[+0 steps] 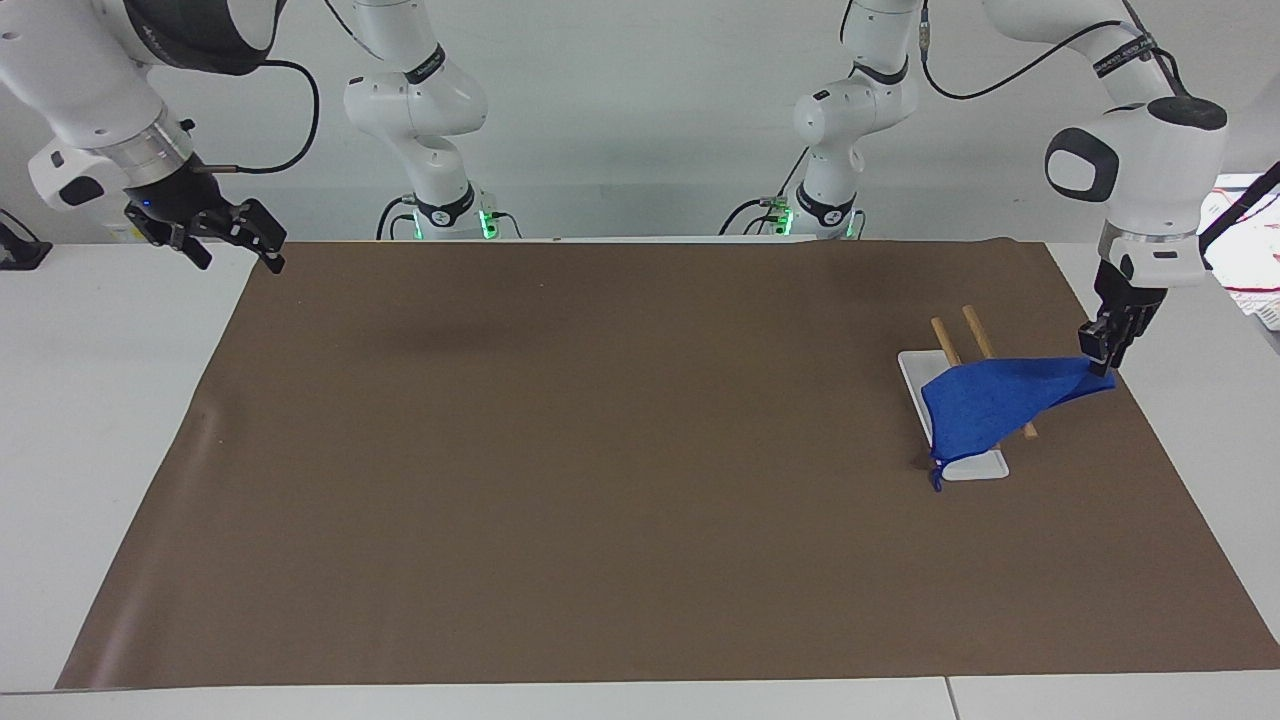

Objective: Right arm passes towel to left arm to hang
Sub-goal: 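Lower the towel with the left gripper over the wooden bar, then open the left gripper and draw it back from the hung towel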

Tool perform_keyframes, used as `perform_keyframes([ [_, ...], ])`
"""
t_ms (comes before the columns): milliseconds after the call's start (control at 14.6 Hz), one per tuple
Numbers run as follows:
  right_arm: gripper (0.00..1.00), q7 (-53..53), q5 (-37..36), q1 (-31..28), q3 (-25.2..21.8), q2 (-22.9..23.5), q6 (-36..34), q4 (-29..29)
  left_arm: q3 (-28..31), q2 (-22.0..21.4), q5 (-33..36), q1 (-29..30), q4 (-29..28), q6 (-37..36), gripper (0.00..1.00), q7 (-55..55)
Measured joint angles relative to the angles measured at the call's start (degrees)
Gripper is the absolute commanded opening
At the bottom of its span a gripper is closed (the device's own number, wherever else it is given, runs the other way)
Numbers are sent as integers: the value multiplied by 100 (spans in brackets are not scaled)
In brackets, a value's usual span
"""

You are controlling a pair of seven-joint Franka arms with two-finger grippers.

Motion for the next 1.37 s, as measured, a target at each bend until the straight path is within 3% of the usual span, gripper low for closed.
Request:
perform_keyframes([
  [274, 100, 2, 5, -14, -6, 0, 8, 0, -7, -9, 0, -4, 123, -199, 100, 5],
  [685, 100, 2, 9, -36, -13, 0, 7, -1, -54, -2, -34, -662, 1265, -2102, 100, 173],
  [1096, 100, 2, 29, -17, -12, 0, 6, -5, -88, 142, -345, -1791, 1876, -3118, 100, 168],
  [1370, 100, 2, 31, -17, -12, 0, 5, -12, -74, 366, -475, -1870, 2787, -4139, 100, 173],
])
